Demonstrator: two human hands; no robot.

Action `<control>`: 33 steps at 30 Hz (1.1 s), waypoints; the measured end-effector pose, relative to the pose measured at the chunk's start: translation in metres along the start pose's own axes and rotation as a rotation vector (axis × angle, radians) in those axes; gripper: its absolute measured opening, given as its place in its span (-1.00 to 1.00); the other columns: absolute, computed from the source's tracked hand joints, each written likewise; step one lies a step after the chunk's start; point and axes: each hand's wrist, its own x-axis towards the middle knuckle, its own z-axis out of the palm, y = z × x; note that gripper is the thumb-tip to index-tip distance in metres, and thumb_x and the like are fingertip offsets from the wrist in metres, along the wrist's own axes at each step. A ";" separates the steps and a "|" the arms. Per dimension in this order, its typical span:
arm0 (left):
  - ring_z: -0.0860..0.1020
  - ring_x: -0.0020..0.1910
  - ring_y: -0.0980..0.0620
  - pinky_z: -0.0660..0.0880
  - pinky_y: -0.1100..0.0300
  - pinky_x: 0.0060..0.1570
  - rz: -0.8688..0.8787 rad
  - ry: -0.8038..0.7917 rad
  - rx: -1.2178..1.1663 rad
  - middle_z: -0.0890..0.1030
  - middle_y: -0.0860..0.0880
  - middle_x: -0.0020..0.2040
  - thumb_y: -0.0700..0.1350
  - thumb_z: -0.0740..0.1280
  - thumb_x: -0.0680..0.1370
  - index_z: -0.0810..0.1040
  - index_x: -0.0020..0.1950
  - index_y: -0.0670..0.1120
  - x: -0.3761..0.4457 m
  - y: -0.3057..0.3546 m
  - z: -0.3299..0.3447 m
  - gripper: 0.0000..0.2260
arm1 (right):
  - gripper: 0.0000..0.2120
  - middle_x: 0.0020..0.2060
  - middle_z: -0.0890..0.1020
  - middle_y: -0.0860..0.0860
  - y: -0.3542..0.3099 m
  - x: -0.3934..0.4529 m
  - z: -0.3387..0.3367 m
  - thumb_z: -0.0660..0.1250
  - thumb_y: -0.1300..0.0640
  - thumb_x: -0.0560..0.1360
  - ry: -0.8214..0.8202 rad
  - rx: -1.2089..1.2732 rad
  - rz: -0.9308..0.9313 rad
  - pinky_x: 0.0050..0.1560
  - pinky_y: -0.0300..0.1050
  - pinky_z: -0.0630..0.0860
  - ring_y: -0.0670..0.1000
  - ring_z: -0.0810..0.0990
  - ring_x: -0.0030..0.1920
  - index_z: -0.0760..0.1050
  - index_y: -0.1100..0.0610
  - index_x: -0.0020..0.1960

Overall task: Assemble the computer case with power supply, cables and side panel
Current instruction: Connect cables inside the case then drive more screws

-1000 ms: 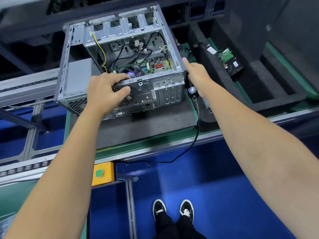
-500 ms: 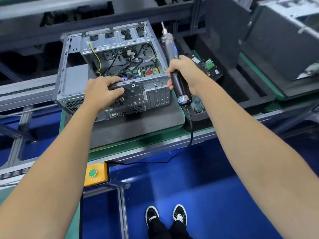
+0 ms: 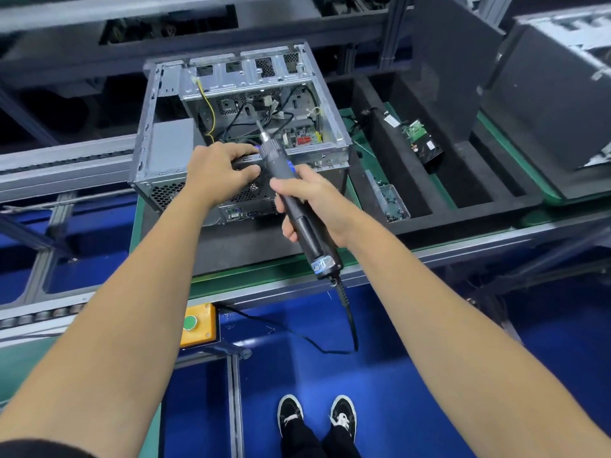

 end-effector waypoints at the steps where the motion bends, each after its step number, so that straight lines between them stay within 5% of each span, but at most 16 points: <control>1: 0.53 0.12 -0.18 0.35 0.10 0.09 0.011 0.004 0.005 0.65 -0.11 0.11 -0.03 0.37 0.49 0.58 0.27 0.03 0.000 0.000 0.000 -0.66 | -0.72 -0.20 0.49 0.12 0.005 -0.002 0.003 0.38 0.13 0.55 -0.024 0.005 0.013 -0.43 -0.09 0.51 0.12 0.52 -0.46 0.30 0.12 0.11; 5: 0.55 -0.01 -0.19 0.32 0.14 -0.01 0.040 0.019 0.019 0.67 -0.12 -0.03 -0.12 0.34 0.48 0.61 0.23 0.04 0.000 0.000 -0.001 -0.68 | -0.61 -0.21 0.46 0.14 0.027 -0.012 0.013 0.41 0.21 0.40 -0.144 0.105 0.062 -0.42 -0.09 0.49 0.09 0.50 -0.42 0.30 0.08 0.11; 10: 0.53 0.06 -0.19 0.32 0.11 0.08 0.063 0.010 0.039 0.67 -0.10 0.03 -0.05 0.37 0.52 0.59 0.25 0.03 0.003 -0.005 0.002 -0.70 | -0.47 -0.07 0.45 0.13 0.052 -0.019 0.015 0.46 0.29 0.29 -0.179 0.197 0.078 -0.38 -0.13 0.50 0.05 0.49 -0.32 0.35 0.11 0.19; 17: 0.53 0.10 -0.16 0.26 0.15 0.07 0.088 0.044 0.058 0.67 -0.08 0.06 -0.05 0.38 0.53 0.58 0.25 0.04 0.005 -0.010 0.005 -0.71 | -0.37 0.08 0.43 0.12 0.052 -0.027 0.014 0.43 0.30 0.38 -0.195 0.118 0.019 -0.22 -0.16 0.52 0.02 0.52 -0.30 0.32 0.12 0.41; 25: 0.55 0.07 -0.13 0.24 0.14 0.06 0.125 0.067 0.060 0.68 -0.04 0.01 -0.03 0.39 0.52 0.59 0.24 0.05 0.004 -0.011 0.006 -0.72 | -0.14 0.07 0.46 0.12 0.054 -0.035 0.020 0.39 0.38 0.26 -0.030 0.028 0.001 -0.31 -0.09 0.51 0.06 0.52 -0.38 0.24 0.00 0.49; 33: 0.53 0.05 -0.11 0.26 0.14 0.10 0.135 0.064 -0.012 0.65 -0.01 0.06 -0.06 0.39 0.52 0.50 0.20 0.09 -0.002 -0.008 0.003 -0.73 | -0.15 0.03 0.48 0.10 0.056 -0.032 0.025 0.37 0.38 0.26 0.018 0.005 0.023 -0.36 -0.12 0.51 0.03 0.51 -0.44 0.24 -0.03 0.48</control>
